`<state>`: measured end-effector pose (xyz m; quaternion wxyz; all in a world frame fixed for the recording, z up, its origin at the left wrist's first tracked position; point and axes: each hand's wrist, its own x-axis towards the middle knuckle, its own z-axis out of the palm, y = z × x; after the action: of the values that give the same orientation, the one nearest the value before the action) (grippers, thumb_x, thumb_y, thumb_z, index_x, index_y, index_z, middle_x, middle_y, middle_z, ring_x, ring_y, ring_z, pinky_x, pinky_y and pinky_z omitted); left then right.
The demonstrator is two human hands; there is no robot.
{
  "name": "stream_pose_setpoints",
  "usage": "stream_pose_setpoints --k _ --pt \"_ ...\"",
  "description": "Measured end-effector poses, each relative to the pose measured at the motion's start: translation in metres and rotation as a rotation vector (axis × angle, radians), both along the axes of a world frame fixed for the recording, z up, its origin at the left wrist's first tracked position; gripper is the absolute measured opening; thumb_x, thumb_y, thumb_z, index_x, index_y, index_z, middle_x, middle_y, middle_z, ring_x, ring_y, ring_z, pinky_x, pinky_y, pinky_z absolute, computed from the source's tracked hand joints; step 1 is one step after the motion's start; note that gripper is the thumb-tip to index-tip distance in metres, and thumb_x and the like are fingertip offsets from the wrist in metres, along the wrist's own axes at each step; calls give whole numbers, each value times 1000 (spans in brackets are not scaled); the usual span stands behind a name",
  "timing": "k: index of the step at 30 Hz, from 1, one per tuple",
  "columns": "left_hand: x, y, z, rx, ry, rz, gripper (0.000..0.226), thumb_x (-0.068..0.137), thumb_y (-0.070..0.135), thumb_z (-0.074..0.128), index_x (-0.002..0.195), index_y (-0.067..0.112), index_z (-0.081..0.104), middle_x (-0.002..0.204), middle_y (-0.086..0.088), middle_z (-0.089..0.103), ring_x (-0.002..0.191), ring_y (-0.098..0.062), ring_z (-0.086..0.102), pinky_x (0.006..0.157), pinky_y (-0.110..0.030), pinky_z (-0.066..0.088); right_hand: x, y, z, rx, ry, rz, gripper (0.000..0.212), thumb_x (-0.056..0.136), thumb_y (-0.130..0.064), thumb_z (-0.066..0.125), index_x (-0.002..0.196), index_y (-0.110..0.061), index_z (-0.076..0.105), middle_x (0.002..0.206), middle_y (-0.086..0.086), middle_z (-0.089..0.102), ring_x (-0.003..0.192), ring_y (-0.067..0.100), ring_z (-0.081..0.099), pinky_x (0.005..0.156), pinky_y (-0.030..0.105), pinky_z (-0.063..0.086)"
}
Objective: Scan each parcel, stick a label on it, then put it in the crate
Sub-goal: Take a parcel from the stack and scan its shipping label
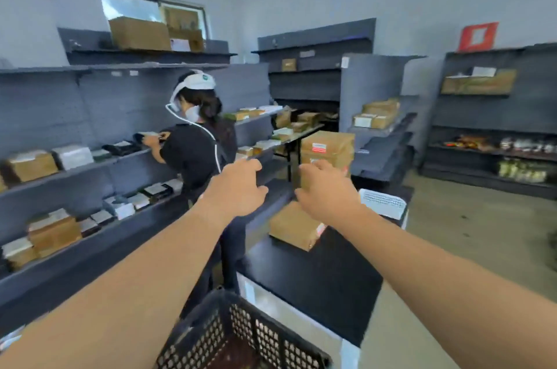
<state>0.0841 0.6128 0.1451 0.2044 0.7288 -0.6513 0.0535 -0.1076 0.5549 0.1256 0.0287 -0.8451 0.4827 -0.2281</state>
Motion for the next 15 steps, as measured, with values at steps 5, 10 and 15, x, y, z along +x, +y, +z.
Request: stream_pose_setpoints --k 5,10,15 --pt "-162 -94 8 -32 15 -255 43 93 37 63 133 26 54 134 0 56 119 -26 58 95 -48 53 -173 -44 6 -12 -42 -311 52 98 -42 53 146 -26 46 145 5 47 128 33 51 102 49 49" --pt "-301 -182 4 -49 16 -410 49 90 42 64 136 27 52 137 2 53 118 -26 57 91 -44 53 -317 -91 12 -13 -61 -497 53 98 -40 56 148 -26 45 149 4 44 129 31 51 102 45 49" --pt "-429 -265 4 -28 54 -502 52 92 41 63 140 27 48 138 3 50 124 -26 54 99 -50 49 -444 -158 21 -8 -39 -607 58 99 -39 55 153 -26 40 154 4 41 134 30 47 104 44 47"
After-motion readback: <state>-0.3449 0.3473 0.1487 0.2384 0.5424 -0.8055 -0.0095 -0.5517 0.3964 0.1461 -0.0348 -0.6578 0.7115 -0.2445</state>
